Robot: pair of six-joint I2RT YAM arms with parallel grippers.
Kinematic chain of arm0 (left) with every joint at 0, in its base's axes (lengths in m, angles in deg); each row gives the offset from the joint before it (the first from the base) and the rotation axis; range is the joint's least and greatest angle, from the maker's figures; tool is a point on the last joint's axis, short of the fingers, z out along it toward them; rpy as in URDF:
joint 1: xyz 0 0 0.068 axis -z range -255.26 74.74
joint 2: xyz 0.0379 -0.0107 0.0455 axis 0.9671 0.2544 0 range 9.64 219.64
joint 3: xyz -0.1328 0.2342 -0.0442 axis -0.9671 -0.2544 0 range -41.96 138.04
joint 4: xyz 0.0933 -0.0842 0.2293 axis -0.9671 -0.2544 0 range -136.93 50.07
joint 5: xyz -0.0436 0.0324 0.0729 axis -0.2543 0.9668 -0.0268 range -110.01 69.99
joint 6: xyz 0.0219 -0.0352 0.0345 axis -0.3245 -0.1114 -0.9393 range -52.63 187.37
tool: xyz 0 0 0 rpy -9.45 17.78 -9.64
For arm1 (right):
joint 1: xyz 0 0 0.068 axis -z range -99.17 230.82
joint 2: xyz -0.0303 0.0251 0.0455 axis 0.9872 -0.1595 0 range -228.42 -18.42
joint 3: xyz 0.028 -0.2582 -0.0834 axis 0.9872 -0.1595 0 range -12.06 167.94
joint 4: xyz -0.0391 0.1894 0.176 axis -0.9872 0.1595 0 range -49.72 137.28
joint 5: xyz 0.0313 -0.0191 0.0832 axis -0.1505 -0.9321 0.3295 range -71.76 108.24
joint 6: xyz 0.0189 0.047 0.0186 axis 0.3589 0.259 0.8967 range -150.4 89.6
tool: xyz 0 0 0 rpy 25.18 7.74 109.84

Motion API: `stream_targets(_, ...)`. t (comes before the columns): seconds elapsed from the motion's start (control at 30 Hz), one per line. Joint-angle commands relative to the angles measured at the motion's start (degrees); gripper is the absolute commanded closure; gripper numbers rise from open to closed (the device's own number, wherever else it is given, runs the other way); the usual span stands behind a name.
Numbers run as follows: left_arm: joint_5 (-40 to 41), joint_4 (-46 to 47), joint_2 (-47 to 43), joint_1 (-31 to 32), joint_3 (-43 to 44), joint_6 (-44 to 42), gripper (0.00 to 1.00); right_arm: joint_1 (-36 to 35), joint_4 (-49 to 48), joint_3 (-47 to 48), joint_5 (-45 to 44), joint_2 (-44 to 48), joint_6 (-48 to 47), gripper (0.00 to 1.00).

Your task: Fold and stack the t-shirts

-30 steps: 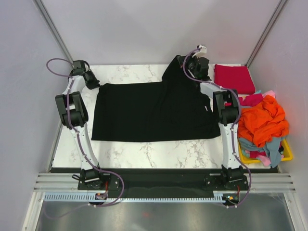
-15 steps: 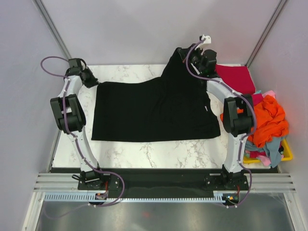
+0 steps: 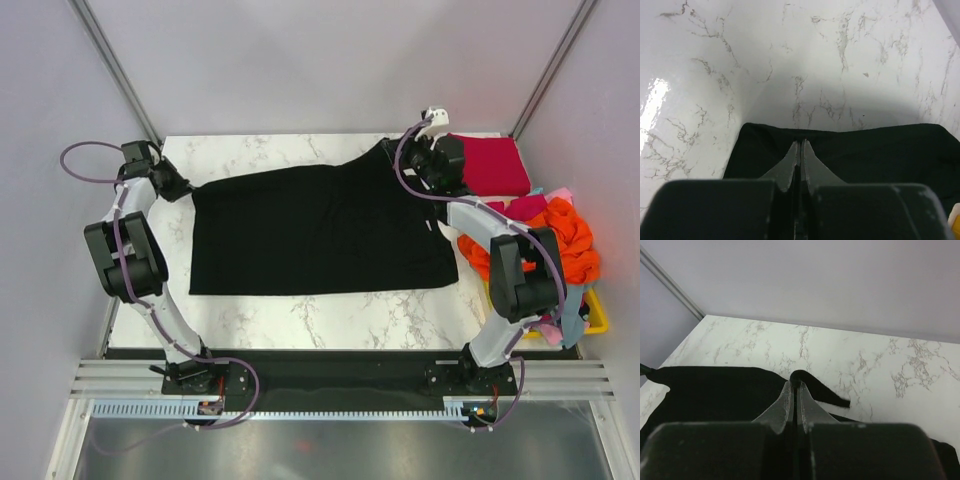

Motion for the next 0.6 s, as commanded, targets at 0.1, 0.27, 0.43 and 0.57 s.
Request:
stream_targets(0.1, -2.20, 3.20, -5.00, -0.30, -3.32, 0.48, 0.98, 0.06, -0.03, -7.94, -2.25, 11.10, -2.88, 1.00)
stream_targets(0.27, -2.38, 3.11, -5.71, -0.48, -6.48, 0.04, 0.98, -0.03, 1.55, -15.68, -4.62, 18.14, -4.02, 1.00)
stream_targets(0.43, -1.07, 3.11, -7.90, -0.48, -9.90, -0.22, 0.98, -0.03, 2.78, -25.00, -7.52, 26.58, -4.29, 1.00)
stream_targets(0.57, -0.54, 3.19, -9.75, -0.48, -12.02, -0.93, 0.98, -0.03, 4.19, -30.01, -10.16, 31.50, -4.37, 1.00)
